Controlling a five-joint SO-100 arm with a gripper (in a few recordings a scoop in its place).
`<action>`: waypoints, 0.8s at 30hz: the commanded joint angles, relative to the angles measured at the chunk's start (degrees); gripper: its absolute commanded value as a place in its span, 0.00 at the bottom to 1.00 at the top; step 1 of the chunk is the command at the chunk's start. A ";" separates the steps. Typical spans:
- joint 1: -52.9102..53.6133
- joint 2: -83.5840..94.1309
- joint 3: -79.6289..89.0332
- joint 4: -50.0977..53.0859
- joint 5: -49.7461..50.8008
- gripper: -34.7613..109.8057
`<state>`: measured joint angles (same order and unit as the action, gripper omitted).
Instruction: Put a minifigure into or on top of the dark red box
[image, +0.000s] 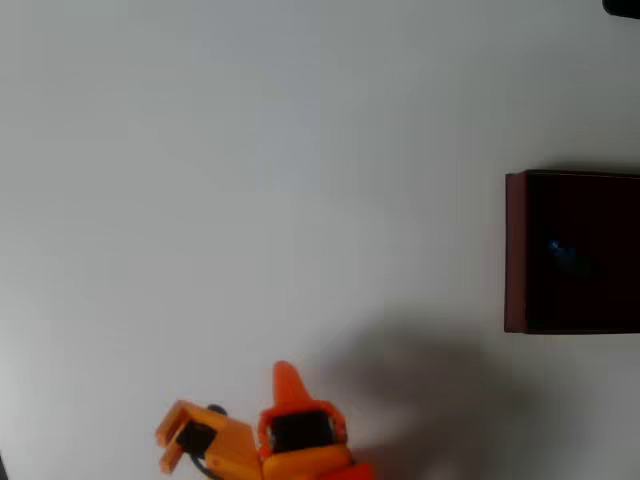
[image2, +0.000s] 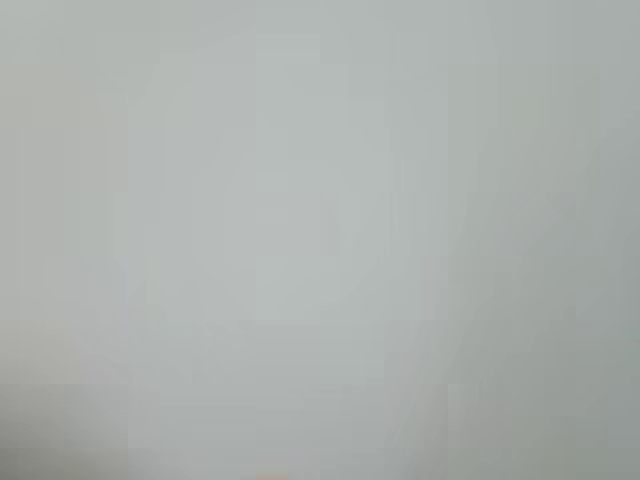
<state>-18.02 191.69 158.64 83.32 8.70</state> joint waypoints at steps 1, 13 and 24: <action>-5.19 0.44 4.39 -2.46 -3.08 0.24; -15.56 1.58 13.80 -5.98 -5.10 0.24; -19.86 3.69 14.33 -5.45 -7.56 0.24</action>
<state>-36.65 194.68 171.83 77.08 1.67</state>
